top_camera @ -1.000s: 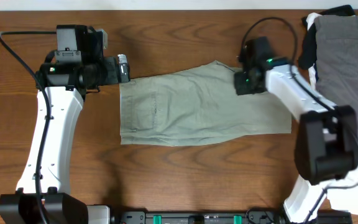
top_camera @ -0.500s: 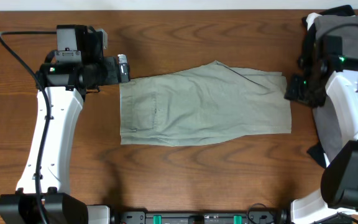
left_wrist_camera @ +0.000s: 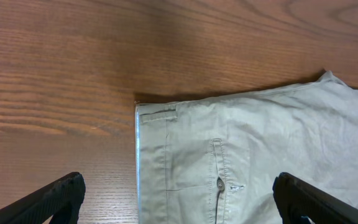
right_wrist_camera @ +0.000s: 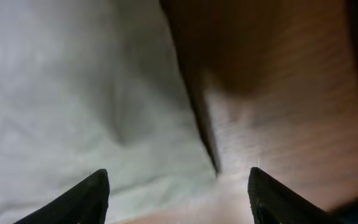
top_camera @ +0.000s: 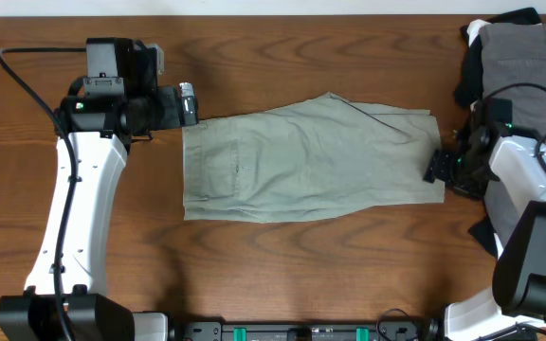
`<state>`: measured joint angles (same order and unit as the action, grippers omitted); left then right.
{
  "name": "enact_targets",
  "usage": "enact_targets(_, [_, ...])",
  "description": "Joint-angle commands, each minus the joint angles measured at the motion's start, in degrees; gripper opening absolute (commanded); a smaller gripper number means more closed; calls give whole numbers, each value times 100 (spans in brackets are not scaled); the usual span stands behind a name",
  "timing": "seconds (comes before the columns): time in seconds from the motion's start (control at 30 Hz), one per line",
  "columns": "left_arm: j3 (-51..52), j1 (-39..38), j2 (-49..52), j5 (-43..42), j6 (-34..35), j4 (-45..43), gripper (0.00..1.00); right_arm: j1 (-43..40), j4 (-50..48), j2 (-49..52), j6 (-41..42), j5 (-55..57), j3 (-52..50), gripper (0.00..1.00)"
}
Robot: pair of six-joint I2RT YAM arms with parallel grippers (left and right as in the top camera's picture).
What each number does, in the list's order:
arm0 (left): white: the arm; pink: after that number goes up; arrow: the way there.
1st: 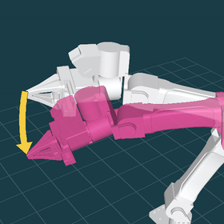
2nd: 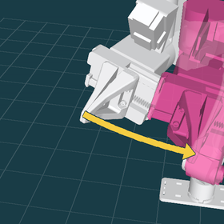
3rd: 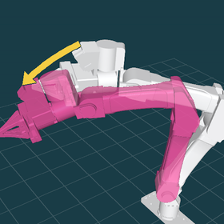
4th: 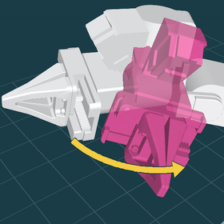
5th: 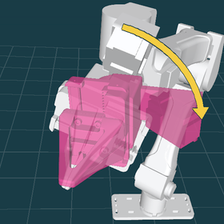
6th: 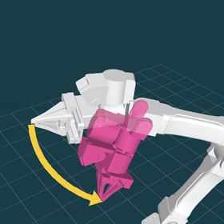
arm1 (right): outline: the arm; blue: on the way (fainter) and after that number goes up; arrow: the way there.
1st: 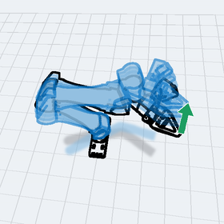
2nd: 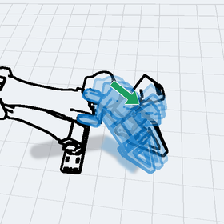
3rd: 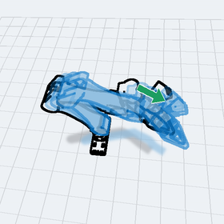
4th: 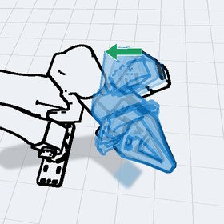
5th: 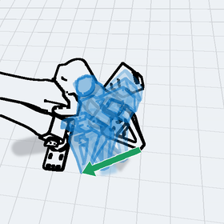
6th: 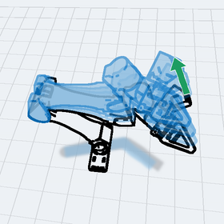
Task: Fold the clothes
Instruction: 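Release trousers and move right gripper to their right end, then grasp right end of trousers with right gripper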
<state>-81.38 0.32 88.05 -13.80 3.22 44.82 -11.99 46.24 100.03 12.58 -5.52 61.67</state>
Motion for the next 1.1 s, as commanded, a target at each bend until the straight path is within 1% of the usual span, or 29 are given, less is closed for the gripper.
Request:
enact_targets(0.0, [-98, 26, -7, -74, 72, 13, 98, -107, -334, 28, 26, -22, -271, 69])
enact_targets(0.13, [-98, 26, -7, -74, 72, 13, 98, -107, -756, 28, 24, -651, -608, 66])
enact_targets(0.2, [-98, 26, -7, -74, 72, 13, 98, -107, -852, 28, 22, -883, -719, 63])
enact_targets(0.23, [-98, 26, -7, -74, 72, 13, 98, -107, -855, 28, 22, -940, -743, 59])
enact_targets(0.3, [-98, 26, -7, -74, 72, 13, 98, -98, -837, 28, 20, -955, -767, 44])
enact_targets(0.33, [-98, 26, -7, -74, 72, 13, 98, -96, -828, 26, 17, -949, -767, 34])
enact_targets(0.43, [-98, 26, -7, -74, 72, 13, 98, -96, -839, 4, 4, -953, -754, 2])
enact_targets(0.57, [-98, 26, -7, -74, 72, 13, 98, -96, -817, -101, 4, -957, -584, 1])
enact_targets(0.73, [-98, 26, -7, -74, 72, 13, 98, -68, -566, -411, 24, -999, -210, 1])
enact_targets(0.83, [-96, 26, -7, -74, 72, 13, 98, -57, -621, -595, 24, -997, -199, 1])
enact_targets(1.07, [-98, 26, -7, -74, 72, 13, 98, -50, -514, -616, 24, -1128, -205, 1])
